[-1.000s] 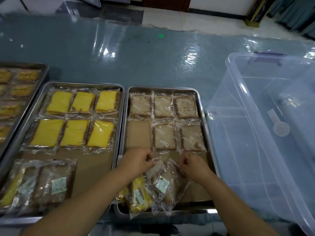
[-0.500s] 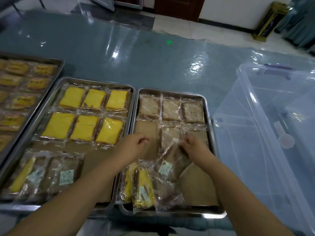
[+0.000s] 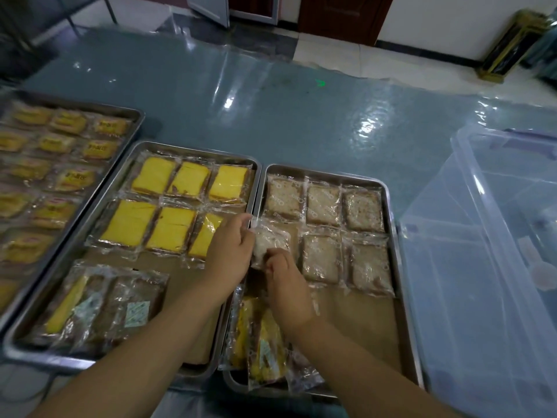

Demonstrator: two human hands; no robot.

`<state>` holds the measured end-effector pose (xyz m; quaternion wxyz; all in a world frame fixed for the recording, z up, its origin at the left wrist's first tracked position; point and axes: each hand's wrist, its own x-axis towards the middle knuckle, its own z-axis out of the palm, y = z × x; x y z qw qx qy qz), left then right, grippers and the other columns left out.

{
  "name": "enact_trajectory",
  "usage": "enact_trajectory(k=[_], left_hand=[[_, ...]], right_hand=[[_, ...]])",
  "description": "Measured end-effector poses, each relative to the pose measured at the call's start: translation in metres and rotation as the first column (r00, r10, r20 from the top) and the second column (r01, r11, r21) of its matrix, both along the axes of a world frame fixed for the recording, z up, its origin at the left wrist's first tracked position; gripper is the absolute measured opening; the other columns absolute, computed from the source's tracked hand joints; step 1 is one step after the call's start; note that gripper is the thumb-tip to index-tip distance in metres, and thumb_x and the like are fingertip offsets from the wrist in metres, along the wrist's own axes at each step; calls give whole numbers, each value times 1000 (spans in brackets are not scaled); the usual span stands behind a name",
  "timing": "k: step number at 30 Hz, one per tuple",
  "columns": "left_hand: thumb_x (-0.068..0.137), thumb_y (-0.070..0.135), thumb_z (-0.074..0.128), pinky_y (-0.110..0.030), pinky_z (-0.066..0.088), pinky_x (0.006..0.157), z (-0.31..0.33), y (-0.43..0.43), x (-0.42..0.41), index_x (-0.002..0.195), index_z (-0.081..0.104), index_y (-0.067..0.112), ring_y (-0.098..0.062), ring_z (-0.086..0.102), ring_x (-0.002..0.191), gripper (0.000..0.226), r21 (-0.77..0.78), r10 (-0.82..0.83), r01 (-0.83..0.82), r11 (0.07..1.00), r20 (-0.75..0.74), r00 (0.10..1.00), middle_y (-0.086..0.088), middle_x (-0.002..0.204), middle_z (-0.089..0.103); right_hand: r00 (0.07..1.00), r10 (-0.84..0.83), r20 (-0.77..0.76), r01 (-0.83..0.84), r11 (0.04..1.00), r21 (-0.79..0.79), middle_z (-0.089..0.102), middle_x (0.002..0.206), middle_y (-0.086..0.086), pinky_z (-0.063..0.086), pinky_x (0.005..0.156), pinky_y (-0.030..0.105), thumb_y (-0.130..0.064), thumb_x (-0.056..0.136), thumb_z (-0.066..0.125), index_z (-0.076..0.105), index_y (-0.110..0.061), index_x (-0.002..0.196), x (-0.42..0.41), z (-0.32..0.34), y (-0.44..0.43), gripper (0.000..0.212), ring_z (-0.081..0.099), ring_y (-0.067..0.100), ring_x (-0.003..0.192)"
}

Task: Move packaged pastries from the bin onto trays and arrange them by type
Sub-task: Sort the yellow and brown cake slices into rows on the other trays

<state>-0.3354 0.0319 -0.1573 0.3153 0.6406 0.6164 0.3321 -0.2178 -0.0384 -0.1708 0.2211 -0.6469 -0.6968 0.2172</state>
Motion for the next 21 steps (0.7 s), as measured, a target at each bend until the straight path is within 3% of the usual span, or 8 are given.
enact_trajectory(k=[3, 5, 6, 8, 10, 12, 16, 21], left_hand=[[90, 14, 55, -28, 41, 86, -10, -1, -1, 113, 62, 20, -16, 50, 105, 25, 41, -202, 213, 976, -186, 961, 3, 111, 57], [90, 17, 54, -28, 35, 94, -17, -2, 2, 115, 63, 22, -16, 46, 113, 26, 72, -332, 385, 920, -379, 864, 2, 120, 58], [91, 20, 54, -30, 30, 101, -20, -2, 4, 120, 60, 24, -17, 42, 121, 30, 58, -376, 453, 890, -471, 798, 2, 128, 55], [91, 30, 52, -34, 13, 113, -28, -3, 10, 133, 47, 29, -19, 24, 138, 42, -21, -436, 531, 847, -598, 672, 2, 148, 37], [91, 39, 50, -35, -6, 112, -33, -2, 14, 143, 31, 31, -18, 4, 144, 56, -96, -483, 568, 818, -651, 586, 2, 157, 13], [93, 43, 45, -35, -14, 109, -36, 1, 18, 147, 19, 32, -18, -7, 144, 61, -149, -512, 591, 793, -689, 513, 1, 158, -1], [95, 48, 36, -38, -17, 109, -37, 9, 25, 149, 9, 29, -20, -10, 144, 63, -210, -525, 600, 772, -742, 416, -1, 157, -6], [97, 49, 31, -40, -19, 110, -41, 11, 25, 149, 0, 30, -19, -15, 142, 64, -249, -544, 600, 760, -750, 378, 0, 156, -12]], right_hand=[[991, 127, 38, -126, 992, -33, 37, 145, 10, 51, 87, 38, -3, 91, 46, 53, 1, 119, 9, -6, 2, 29, 53, 27, 115], [981, 141, 130, -147, 988, 41, 41, 145, 10, 51, 93, 38, -4, 87, 57, 59, -4, 118, 25, -8, 4, 31, 53, 26, 120], [975, 100, 199, -118, 989, 84, 44, 143, 10, 46, 100, 40, -5, 85, 61, 61, -8, 117, 36, -11, 4, 32, 50, 27, 125], [949, 22, 316, -45, 997, 67, 39, 147, 10, 20, 115, 45, -12, 90, 57, 55, -15, 128, 57, -15, 4, 38, 31, 27, 138], [915, 29, 403, -15, 999, -39, 22, 155, 7, -2, 117, 43, -23, 98, 42, 35, -21, 143, 76, -23, 4, 45, 9, 25, 145], [871, 58, 488, 7, 992, -130, 7, 159, 3, -10, 116, 45, -34, 101, 28, 18, -28, 149, 86, -30, 3, 49, -6, 23, 145], [859, 68, 508, 23, 985, -171, -2, 158, -1, -12, 115, 50, -42, 100, 19, 7, -34, 149, 91, -35, -1, 51, -17, 20, 143], [872, 77, 484, 24, 980, -198, -7, 158, -3, -13, 115, 48, -41, 101, 20, 2, -36, 149, 95, -32, -2, 51, -21, 17, 142]])
